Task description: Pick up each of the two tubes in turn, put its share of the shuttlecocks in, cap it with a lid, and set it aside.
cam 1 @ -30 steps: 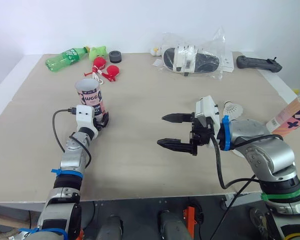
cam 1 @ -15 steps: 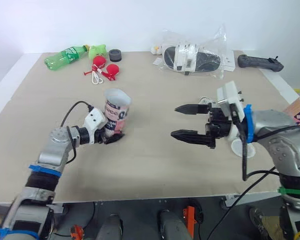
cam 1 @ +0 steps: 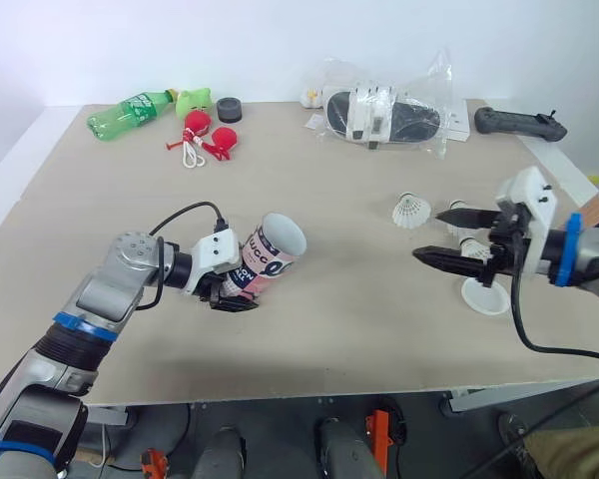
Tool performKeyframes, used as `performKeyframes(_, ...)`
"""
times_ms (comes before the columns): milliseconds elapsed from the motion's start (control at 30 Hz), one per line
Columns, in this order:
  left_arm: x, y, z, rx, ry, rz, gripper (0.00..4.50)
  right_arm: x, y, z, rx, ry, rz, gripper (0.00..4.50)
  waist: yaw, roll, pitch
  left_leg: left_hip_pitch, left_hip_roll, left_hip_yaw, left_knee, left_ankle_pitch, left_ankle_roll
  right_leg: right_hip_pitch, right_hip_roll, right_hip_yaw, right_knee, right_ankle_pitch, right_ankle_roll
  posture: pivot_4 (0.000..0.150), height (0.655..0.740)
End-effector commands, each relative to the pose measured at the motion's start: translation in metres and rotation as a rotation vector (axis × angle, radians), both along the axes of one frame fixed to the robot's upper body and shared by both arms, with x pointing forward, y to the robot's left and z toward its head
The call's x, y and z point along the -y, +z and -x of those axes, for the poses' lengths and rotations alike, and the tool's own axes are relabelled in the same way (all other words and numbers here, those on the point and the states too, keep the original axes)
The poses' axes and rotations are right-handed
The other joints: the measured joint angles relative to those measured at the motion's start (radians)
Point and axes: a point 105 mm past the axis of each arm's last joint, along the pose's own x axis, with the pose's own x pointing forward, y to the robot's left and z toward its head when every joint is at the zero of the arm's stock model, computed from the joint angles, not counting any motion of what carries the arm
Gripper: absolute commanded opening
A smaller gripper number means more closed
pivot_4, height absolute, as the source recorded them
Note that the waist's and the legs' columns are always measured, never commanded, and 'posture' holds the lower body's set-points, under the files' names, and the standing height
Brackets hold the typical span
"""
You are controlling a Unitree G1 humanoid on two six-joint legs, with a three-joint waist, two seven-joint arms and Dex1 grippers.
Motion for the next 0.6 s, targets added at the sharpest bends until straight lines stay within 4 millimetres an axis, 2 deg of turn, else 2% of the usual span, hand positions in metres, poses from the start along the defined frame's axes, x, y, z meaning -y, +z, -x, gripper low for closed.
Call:
performKeyframes(33,-0.004,-0.008,0.001,-0.011,0.011,-0.058,3.72,0.024,0.017,-0.009,0.138,-0.118,0.075,4.50,0.000,0.001,0.000,0.000,0.000,0.000,0.000,0.000,0.000,0.000,0.000,0.000,0.000,0.000,0.000,0.150,0.7400)
performKeyframes(133,-0.001,-0.008,0.003,-0.014,0.013,-0.065,3.72,0.038,0.025,-0.018,0.181,-0.241,-0.007,4.50,-0.001,0.001,-0.001,0.001,0.000,0.001,0.001,0.002,0.002,0.000,0.000,0.000,0.000,0.002,0.000,0.150,0.7400)
performKeyframes(267,0.001,-0.007,0.005,-0.038,0.028,-0.043,3.72,0.040,0.017,-0.016,0.197,-0.284,0.005,4.50,-0.001,0.002,-0.001,0.001,0.000,0.001,0.001,0.003,0.004,0.000,0.000,0.001,0.001,0.003,0.000,0.150,0.7400)
performKeyframes(433,0.001,-0.008,0.006,-0.039,0.036,-0.054,3.72,0.044,0.014,-0.026,0.224,-0.436,-0.111,4.50,-0.001,0.002,-0.001,0.001,0.000,0.001,0.001,0.003,0.004,0.001,0.000,0.001,0.001,0.003,-0.001,0.150,0.7400)
performKeyframes(533,0.003,-0.007,0.005,-0.056,0.043,-0.044,3.72,0.012,-0.001,-0.038,0.269,-0.455,-0.153,4.50,-0.003,0.003,-0.002,0.001,0.000,0.001,0.001,0.003,0.004,0.000,0.001,0.001,0.002,0.003,-0.001,0.150,0.7400)
performKeyframes(600,0.003,-0.008,0.004,-0.057,0.044,-0.049,3.72,-0.001,-0.007,-0.044,0.296,-0.471,-0.164,4.50,-0.004,0.004,-0.002,0.002,0.001,0.000,0.001,0.003,0.004,0.001,0.002,0.001,0.003,0.003,-0.001,0.150,0.7400)
